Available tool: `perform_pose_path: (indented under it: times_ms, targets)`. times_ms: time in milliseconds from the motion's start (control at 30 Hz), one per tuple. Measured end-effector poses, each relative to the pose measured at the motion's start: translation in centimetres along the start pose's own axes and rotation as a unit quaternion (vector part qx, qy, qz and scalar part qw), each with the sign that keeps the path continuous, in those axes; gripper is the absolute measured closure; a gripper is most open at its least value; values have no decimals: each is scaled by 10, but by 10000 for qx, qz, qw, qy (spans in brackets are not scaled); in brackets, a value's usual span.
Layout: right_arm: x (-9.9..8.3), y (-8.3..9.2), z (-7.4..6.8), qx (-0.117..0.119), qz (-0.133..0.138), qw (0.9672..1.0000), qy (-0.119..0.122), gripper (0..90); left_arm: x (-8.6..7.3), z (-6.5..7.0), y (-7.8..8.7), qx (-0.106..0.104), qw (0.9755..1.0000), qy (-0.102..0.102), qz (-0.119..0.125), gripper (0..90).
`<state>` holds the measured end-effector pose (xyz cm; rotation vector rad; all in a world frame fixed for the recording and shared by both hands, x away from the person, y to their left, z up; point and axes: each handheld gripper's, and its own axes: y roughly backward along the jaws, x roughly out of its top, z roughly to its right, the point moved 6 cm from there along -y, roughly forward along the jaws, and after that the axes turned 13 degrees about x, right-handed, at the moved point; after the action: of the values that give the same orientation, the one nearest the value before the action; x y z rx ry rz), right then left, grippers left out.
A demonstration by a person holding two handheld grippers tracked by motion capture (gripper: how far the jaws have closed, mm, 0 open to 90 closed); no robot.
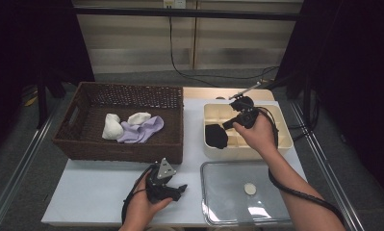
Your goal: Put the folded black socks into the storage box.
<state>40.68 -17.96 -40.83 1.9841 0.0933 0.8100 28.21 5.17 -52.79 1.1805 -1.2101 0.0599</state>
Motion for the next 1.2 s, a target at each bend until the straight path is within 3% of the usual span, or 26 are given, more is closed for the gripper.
perform_pose_path:
  times_ms: [133, 333, 667, 1200]
  targets:
    - [4, -2, -5, 56, -236, 9997, 10, 882, 0, 0, 0, 12, 10000, -11, -23, 246]
    - [6, -7, -5, 47, -385, 9992, 85, 900, 0, -1, 0, 7, 10000, -38, -36, 246]
    - [-3, -19, 3, 91, -360, 9993, -18, 900, 0, -1, 0, 2, 10000, -34, -34, 246]
    - [-14, -38, 5, 192, -407, 9989, -131, 900, 0, 0, 0, -6, 10000, -5, -43, 246]
